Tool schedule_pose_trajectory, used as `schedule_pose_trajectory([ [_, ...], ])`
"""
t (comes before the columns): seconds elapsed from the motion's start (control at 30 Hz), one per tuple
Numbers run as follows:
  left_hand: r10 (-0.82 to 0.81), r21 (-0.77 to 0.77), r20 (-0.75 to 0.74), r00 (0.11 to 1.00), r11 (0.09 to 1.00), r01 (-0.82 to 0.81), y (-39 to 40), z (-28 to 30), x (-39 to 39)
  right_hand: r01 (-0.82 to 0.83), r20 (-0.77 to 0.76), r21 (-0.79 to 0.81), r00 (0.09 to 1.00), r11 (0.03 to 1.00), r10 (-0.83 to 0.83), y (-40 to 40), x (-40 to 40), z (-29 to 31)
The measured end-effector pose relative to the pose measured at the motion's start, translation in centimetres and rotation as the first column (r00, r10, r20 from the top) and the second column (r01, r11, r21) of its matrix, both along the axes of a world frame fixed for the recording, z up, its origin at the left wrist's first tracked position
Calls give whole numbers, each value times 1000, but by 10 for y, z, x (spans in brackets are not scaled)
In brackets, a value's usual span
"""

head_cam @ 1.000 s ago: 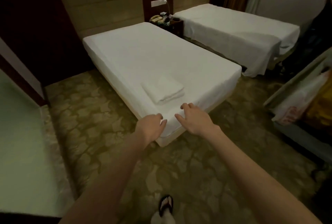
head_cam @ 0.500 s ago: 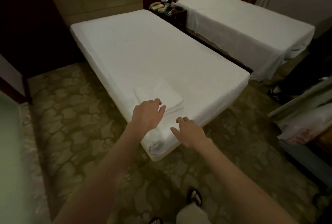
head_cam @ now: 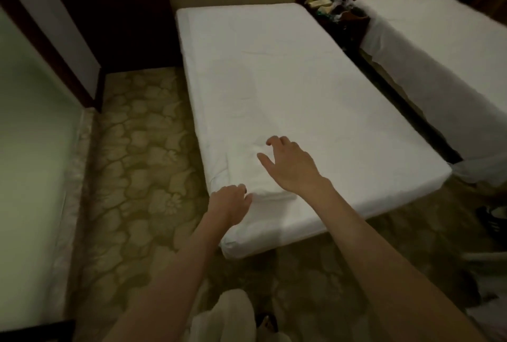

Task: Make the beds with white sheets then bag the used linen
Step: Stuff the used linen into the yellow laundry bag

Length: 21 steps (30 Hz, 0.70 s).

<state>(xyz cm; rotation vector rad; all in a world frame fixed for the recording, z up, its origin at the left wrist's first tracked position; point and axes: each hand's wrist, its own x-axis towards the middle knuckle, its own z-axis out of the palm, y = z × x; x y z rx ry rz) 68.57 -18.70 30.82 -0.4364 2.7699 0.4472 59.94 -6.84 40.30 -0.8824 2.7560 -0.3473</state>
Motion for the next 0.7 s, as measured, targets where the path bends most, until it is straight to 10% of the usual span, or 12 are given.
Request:
schedule_pose_trajectory([
  [0.33, 30, -7, -128, 991, 999, -31, -51, 6, -149, -44, 226, 232, 974, 972, -10, -26, -75, -109],
  [0.7, 141, 118, -30, 990, 984, -136, -63, -67, -237, 33, 106, 42, 994, 999, -37, -67, -239, -103],
])
